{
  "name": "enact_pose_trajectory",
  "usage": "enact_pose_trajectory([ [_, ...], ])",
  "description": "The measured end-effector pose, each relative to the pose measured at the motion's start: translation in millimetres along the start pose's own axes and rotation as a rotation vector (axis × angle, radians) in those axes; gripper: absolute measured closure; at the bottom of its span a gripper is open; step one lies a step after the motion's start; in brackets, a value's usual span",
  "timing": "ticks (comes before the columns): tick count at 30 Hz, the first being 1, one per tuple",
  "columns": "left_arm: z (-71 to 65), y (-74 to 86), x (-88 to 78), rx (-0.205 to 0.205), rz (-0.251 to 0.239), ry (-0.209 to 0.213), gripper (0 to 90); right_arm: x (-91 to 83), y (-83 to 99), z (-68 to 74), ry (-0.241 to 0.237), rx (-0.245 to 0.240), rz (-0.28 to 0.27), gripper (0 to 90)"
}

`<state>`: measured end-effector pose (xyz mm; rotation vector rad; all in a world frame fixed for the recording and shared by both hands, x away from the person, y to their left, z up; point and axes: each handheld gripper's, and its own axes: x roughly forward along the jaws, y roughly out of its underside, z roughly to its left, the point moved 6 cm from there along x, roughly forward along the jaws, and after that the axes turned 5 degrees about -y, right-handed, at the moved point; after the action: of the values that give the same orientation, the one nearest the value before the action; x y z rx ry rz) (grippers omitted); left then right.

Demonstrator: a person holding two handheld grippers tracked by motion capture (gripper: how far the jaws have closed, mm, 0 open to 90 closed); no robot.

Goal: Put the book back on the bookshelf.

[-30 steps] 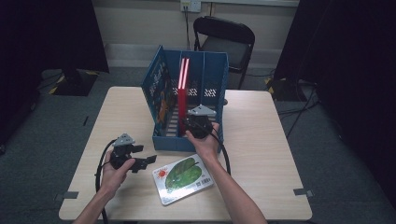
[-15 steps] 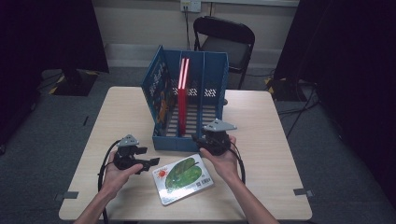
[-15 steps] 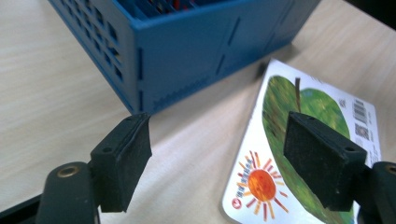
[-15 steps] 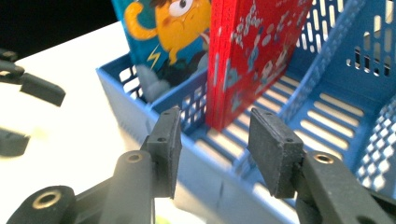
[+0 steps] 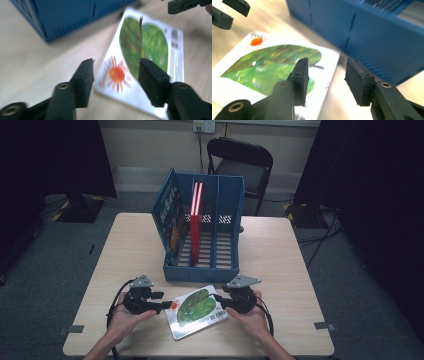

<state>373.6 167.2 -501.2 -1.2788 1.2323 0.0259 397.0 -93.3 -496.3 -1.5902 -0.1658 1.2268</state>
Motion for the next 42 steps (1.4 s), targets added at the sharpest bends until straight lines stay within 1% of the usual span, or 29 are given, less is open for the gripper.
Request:
enact_pose_trajectory([
  [1, 0.0, 3.9, 1.3, -0.005, 0.019, 0.011, 52.2, 4.2, 3.9, 0.6, -0.002, 0.003, 0.012, 53.7],
  [3, -1.3, 9.3, 3.3, -0.010, 0.039, 0.015, 54.4, 12.7, 11.2, 0.3, -0.013, 0.040, 0.038, 53.4],
  [5, -2.4, 11.9, 5.2, -0.007, 0.048, 0.026, 55.2, 20.0, 17.2, -0.9, -0.003, 0.045, 0.058, 53.1],
  [6, -2.4, 13.7, 6.5, -0.003, 0.069, 0.025, 55.2, 21.2, 17.5, -0.3, -0.018, 0.052, 0.046, 52.9],
  [7, -2.7, 15.1, 7.7, -0.005, 0.076, 0.030, 55.2, 21.6, 17.2, 0.5, -0.025, 0.055, 0.048, 52.2],
  [8, -3.0, 16.5, 9.9, -0.009, 0.079, 0.032, 55.2, 21.9, 16.8, 0.9, -0.019, 0.048, 0.047, 52.3],
  [9, -3.2, 18.4, 12.0, -0.016, 0.097, 0.029, 54.8, 22.4, 17.0, 1.4, -0.019, 0.043, 0.046, 52.5],
  [10, -3.2, 18.3, 12.1, -0.015, 0.091, 0.029, 53.3, 22.4, 17.7, 2.3, -0.032, 0.050, 0.047, 52.7],
  [11, -3.2, 18.2, 12.1, -0.026, 0.095, 0.035, 52.5, 22.5, 18.2, 3.2, -0.044, 0.054, 0.049, 52.9],
  [13, -2.9, 18.1, 13.0, -0.038, 0.083, 0.037, 51.9, 21.9, 18.7, 5.0, -0.041, 0.052, 0.055, 52.9],
  [15, -2.3, 17.9, 13.2, -0.028, 0.085, 0.033, 52.0, 20.8, 18.6, 6.5, -0.032, 0.046, 0.066, 52.8],
  [16, -2.6, 17.1, 14.4, -0.034, 0.074, 0.029, 51.9, 19.7, 19.2, 7.6, -0.028, 0.047, 0.072, 52.7],
  [19, -2.5, 15.0, 16.7, -0.025, 0.072, 0.022, 49.7, 13.6, 23.7, 11.7, -0.031, 0.039, 0.083, 52.6],
  [21, -1.6, 12.8, 19.6, -0.016, 0.060, 0.015, 48.3, 10.1, 26.2, 14.2, -0.030, 0.033, 0.088, 52.8],
  [22, -1.2, 11.7, 21.2, -0.014, 0.047, 0.012, 48.3, 7.4, 28.0, 16.2, -0.030, 0.025, 0.095, 52.8],
  [23, -0.7, 11.0, 21.4, -0.009, 0.056, 0.012, 48.3, 5.8, 29.0, 17.4, -0.030, 0.021, 0.098, 53.2],
  [24, -0.9, 10.1, 22.8, -0.007, 0.050, 0.007, 48.2, 3.8, 30.2, 18.7, -0.028, 0.018, 0.101, 53.9],
  [25, -1.2, 8.9, 24.9, 0.008, 0.042, -0.003, 47.5, 2.1, 31.4, 20.2, -0.021, 0.022, 0.105, 53.9],
  [27, -0.7, 8.8, 27.9, 0.015, 0.063, -0.026, 47.4, -0.4, 33.4, 23.1, -0.017, 0.020, 0.105, 53.9],
  [28, -0.7, 8.4, 29.0, 0.001, 0.057, -0.023, 46.8, -2.1, 34.7, 24.8, -0.017, 0.018, 0.109, 53.8],
  [29, 0.2, 7.9, 29.4, -0.004, 0.061, -0.017, 46.5, -3.6, 35.8, 26.2, -0.017, 0.019, 0.112, 53.9],
  [31, 2.2, 7.2, 30.2, -0.001, 0.056, -0.007, 46.6, -8.1, 39.4, 29.8, -0.032, 0.006, 0.117, 54.1],
  [33, 2.9, 6.7, 31.1, 0.000, 0.048, -0.002, 47.3, -10.0, 41.4, 30.1, -0.049, 0.016, 0.116, 53.6],
  [34, 3.3, 6.6, 31.2, 0.003, 0.046, -0.002, 47.3, -9.6, 41.6, 28.7, -0.057, 0.020, 0.111, 51.2],
  [36, 2.6, 6.0, 32.2, -0.008, 0.039, -0.007, 47.6, -7.3, 39.8, 25.6, -0.046, 0.026, 0.111, 46.5],
  [37, 1.7, 5.5, 33.3, -0.010, 0.034, -0.019, 47.2, -5.2, 38.1, 23.9, -0.046, 0.028, 0.111, 44.9],
  [39, -1.7, 5.0, 35.9, 0.009, 0.021, -0.038, 42.2, -0.5, 35.6, 20.9, -0.056, 0.030, 0.108, 41.0],
  [40, -3.1, 4.7, 36.4, 0.004, 0.024, -0.048, 40.4, 1.9, 34.9, 19.3, -0.057, 0.034, 0.104, 38.9],
  [42, -5.5, 4.3, 37.2, -0.001, 0.028, -0.050, 37.5, 4.0, 34.4, 17.5, -0.061, 0.042, 0.097, 37.7],
])
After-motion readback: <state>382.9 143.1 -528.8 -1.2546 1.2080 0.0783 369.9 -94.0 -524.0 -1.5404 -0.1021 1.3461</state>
